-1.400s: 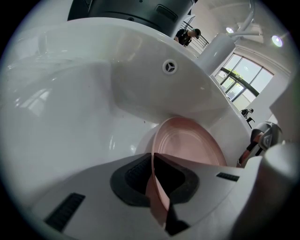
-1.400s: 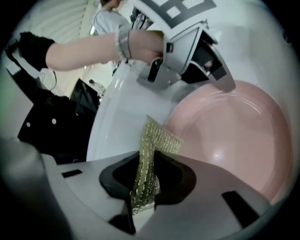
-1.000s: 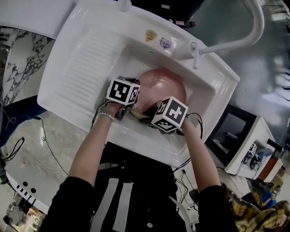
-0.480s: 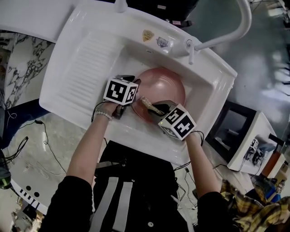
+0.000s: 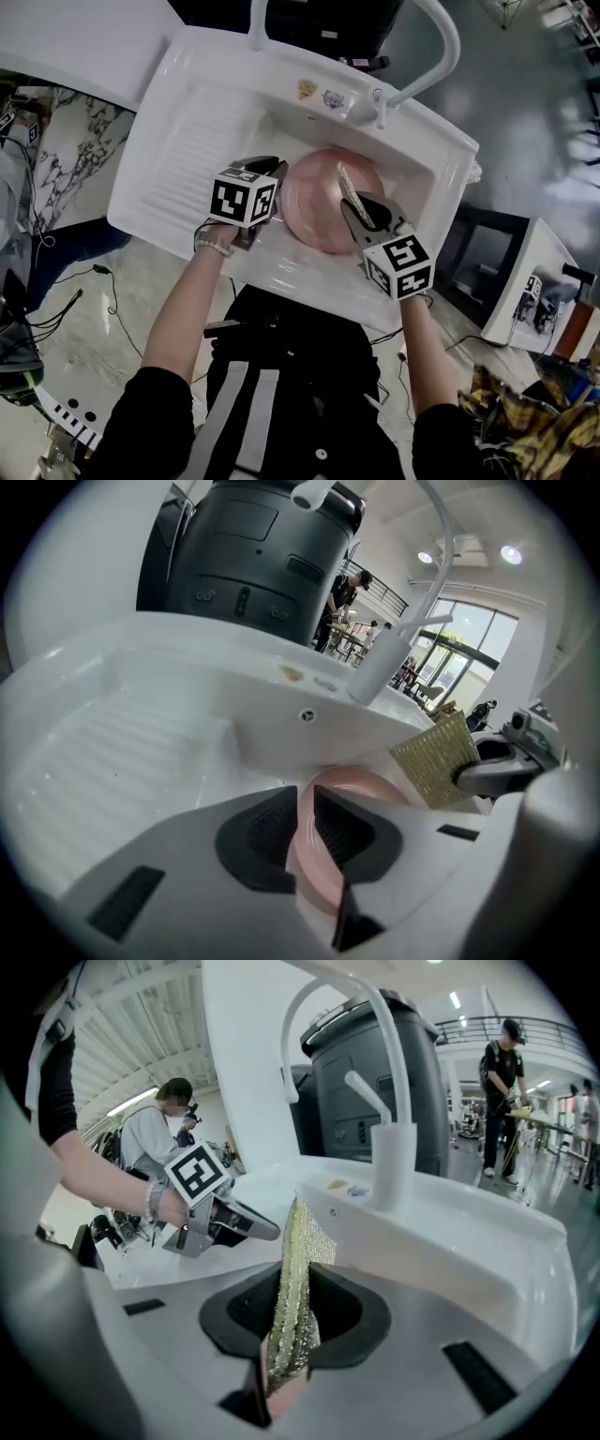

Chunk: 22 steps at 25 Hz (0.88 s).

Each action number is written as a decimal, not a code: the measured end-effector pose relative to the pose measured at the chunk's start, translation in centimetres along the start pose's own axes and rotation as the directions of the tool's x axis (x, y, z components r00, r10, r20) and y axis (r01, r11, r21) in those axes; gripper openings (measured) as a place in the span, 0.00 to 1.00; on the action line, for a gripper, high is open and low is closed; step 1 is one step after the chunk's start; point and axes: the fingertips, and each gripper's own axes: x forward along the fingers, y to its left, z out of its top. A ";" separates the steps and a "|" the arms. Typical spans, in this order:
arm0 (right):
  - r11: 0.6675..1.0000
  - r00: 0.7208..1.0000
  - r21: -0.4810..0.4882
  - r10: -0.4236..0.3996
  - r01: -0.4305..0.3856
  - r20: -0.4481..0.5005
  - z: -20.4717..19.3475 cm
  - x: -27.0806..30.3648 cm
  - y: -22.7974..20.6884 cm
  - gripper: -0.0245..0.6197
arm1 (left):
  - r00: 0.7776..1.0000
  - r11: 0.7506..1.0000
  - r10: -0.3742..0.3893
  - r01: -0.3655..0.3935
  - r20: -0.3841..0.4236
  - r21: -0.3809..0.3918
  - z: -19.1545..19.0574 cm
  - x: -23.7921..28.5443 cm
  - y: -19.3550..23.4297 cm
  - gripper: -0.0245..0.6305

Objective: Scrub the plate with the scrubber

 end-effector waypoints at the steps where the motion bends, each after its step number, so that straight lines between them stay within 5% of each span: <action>1: 0.999 0.999 0.006 -0.038 0.038 0.021 0.7 -0.7 -0.4 0.16 | 1.000 1.000 -0.004 0.004 0.018 0.010 0.6 -0.7 -0.4 0.12; 7: 0.983 0.973 0.063 -0.180 0.173 0.142 4.0 -4.6 -0.2 0.16 | 0.992 0.996 -0.006 -0.006 0.126 0.093 3.1 -4.9 -2.4 0.04; 12: 0.970 0.938 0.115 -0.237 0.214 0.251 6.9 -7.6 0.8 0.16 | 0.962 0.980 -0.055 0.000 0.269 0.198 6.8 -9.1 -5.4 0.04; 22: 0.950 0.871 0.062 -0.307 0.308 0.383 9.9 -11.7 4.1 0.15 | 0.917 0.954 -0.124 0.006 0.379 0.300 9.2 -15.5 -10.2 0.04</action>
